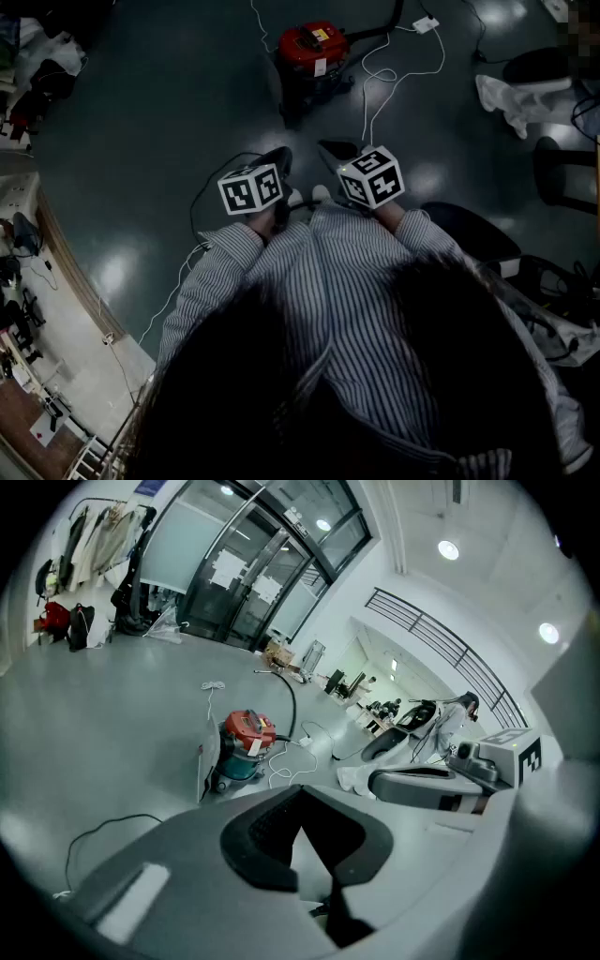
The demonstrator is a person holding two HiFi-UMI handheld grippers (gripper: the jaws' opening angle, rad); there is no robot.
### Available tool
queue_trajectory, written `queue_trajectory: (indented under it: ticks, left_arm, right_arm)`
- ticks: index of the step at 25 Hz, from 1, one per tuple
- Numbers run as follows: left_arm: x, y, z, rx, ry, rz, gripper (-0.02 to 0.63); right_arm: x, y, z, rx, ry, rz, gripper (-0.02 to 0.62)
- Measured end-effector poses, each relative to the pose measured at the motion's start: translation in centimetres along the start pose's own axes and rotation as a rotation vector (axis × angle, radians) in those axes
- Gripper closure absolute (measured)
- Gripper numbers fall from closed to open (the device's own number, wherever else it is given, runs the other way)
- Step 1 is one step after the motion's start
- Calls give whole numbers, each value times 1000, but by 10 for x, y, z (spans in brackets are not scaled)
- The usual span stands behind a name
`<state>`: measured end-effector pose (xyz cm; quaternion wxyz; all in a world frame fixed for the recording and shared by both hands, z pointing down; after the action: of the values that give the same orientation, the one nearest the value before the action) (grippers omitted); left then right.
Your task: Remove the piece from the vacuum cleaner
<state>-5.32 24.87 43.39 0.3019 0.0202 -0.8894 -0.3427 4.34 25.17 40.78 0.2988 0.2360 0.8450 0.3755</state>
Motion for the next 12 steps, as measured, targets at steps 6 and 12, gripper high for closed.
queue_trajectory:
  ticks: [6, 12]
  left_arm:
    - [1, -5, -3, -4, -1, -18, 600]
    - [0, -11, -3, -8, 4, -19, 600]
  right_arm:
    - [0, -4, -3, 0, -10, 18, 594]
    - [0, -10, -4, -3, -13, 26, 594]
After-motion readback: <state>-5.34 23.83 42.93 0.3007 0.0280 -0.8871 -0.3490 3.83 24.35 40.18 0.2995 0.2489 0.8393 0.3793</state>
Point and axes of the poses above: the fingertips, and each gripper's own axes: z backward along the fingers, x to its left, y out of its underside, the point moved 2 cm from there along z, backward along the fingers, and after that the axes turned 4 degrees about -x, right-handed, at the moved point
